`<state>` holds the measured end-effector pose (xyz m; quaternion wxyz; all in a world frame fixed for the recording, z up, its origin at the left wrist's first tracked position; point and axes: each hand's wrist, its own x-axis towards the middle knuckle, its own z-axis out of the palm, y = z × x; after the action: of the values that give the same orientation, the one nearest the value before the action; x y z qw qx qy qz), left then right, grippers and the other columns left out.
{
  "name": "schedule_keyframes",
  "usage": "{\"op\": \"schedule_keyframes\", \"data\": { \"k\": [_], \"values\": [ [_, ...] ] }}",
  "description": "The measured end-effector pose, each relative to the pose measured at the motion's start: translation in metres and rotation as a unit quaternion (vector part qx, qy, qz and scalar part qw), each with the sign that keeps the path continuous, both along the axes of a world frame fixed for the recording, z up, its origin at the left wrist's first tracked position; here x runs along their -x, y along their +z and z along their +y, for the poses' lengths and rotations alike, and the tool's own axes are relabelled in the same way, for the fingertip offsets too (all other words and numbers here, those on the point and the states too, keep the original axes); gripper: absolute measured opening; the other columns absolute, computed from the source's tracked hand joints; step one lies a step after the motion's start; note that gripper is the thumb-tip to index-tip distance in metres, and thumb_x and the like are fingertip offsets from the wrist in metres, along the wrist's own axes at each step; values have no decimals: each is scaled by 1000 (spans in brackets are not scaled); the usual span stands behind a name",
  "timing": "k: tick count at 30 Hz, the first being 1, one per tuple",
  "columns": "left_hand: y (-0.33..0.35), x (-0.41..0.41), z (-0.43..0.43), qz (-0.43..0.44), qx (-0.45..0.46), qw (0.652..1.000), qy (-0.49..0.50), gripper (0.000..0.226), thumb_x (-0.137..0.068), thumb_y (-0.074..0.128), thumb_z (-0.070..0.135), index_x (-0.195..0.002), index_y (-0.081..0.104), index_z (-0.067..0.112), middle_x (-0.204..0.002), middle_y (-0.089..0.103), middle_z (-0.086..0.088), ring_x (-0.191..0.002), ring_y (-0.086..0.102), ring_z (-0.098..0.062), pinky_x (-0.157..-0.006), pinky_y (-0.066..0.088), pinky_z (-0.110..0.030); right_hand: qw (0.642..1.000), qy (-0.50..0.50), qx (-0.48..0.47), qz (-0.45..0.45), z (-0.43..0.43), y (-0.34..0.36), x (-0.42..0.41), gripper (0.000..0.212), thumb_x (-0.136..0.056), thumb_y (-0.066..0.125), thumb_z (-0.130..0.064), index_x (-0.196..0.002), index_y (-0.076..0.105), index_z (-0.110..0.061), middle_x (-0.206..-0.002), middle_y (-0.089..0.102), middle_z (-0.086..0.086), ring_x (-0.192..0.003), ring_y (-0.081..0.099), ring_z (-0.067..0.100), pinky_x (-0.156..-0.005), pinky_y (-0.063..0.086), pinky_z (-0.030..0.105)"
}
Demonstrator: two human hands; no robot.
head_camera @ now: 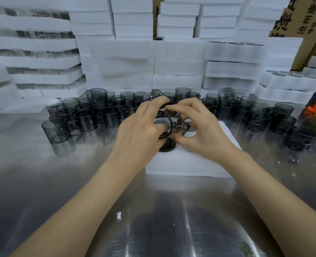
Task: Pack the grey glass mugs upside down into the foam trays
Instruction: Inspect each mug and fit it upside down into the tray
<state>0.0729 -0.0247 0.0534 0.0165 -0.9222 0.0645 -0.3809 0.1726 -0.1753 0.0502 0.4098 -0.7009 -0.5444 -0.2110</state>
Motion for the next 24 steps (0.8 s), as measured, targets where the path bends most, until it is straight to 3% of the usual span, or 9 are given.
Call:
{"op": "schedule_keyframes", "data": {
  "k": [5,15,24],
  "values": [
    [-1,0,1,27,10,1000,11,19,-67,83,23,-78,71,14,-139,50,-9,-119,50,-24,-53,46,-28,999,-4,22,-32,1,1,-1,56,-73,73,3,-126,59,-8,-114,49,4,-101,47,-3,-86,43,15],
    [2,3,-1,15,59,998,-3,18,-67,77,12,-76,62,9,-138,48,-11,-117,52,-28,-52,48,-34,999,-36,6,-12,2,3,-1,51,-73,74,6,-120,61,-6,-116,54,10,-98,55,15,-89,50,31],
    [5,2,1,-39,85,995,-27,22,-72,82,21,-70,62,12,-125,58,-5,-106,58,-22,-52,36,-26,995,-92,-24,32,1,3,-6,58,-66,70,15,-118,60,-8,-110,52,-1,-92,56,12,-87,47,22]
  ]
}}
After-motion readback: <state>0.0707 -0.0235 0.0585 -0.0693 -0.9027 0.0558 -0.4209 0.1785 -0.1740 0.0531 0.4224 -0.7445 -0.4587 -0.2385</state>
